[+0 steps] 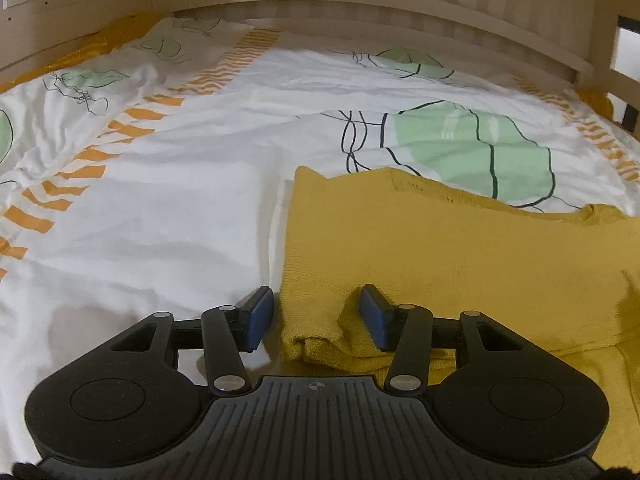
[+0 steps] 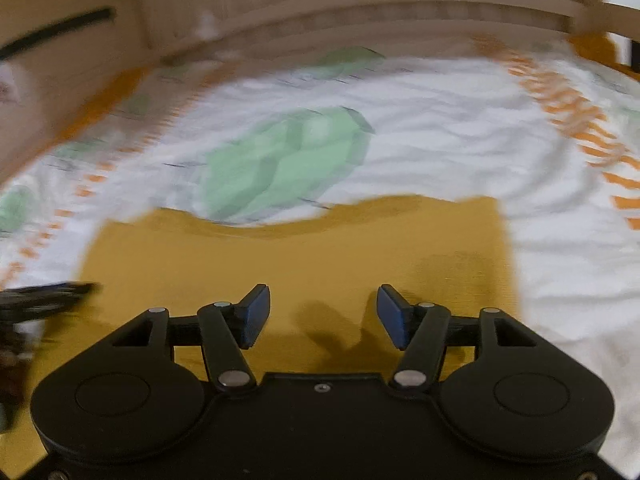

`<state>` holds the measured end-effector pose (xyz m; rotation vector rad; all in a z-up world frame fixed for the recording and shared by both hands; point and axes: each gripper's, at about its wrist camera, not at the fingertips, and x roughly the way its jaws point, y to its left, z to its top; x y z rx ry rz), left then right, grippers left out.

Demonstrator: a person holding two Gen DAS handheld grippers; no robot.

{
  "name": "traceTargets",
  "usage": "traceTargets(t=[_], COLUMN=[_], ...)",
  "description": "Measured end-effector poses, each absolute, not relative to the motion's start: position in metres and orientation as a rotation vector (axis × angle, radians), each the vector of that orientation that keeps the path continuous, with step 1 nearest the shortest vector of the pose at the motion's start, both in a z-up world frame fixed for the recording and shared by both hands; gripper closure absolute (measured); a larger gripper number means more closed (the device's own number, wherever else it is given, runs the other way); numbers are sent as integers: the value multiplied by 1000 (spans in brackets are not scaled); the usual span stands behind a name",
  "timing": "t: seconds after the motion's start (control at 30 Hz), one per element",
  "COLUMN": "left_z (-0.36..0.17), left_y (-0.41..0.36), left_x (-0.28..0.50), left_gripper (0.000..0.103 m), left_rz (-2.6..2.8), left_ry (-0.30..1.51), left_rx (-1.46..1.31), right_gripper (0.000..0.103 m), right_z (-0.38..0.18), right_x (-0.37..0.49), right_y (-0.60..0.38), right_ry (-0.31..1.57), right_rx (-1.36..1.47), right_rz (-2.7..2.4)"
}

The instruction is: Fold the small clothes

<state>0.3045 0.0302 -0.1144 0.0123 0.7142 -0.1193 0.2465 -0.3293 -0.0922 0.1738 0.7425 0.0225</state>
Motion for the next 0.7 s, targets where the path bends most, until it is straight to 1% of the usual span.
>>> traceTargets(t=[0.07, 0.1, 0.13, 0.17, 0.33, 0.4, 0.47, 0.53, 0.7], left_z=[-114, -114, -114, -114, -114, -112, -109, -103, -85], left_y=[31, 31, 31, 31, 30, 31, 32, 33, 36], left_x=[306, 306, 307, 307, 308, 309, 309, 305, 272], left_gripper=[54, 54, 54, 54, 54, 54, 54, 54, 55], left_rz=[-122, -122, -123, -122, -118, -123, -134, -139, -143], left_ry=[716, 717, 717, 716, 720, 728, 743, 767, 829], left_rx=[9, 7, 7, 9, 32, 29, 31, 38, 73], right_gripper=[47, 47, 41, 30, 29, 26, 20, 17, 16], right_z=[-93, -91, -86, -83, -68, -60, -53, -47, -39], right_x=[245, 242, 240, 236, 209, 194, 183, 169, 129], right_y=[-352, -356, -355, -353, -349, -343, -340, -337, -330], right_ry=[727, 721, 717, 720, 701, 689, 682, 673, 666], right_rx=[238, 247, 222, 173, 177, 164, 176, 182, 199], right_rz=[-9, -22, -61, -110, -79, -65, -36, -11, 19])
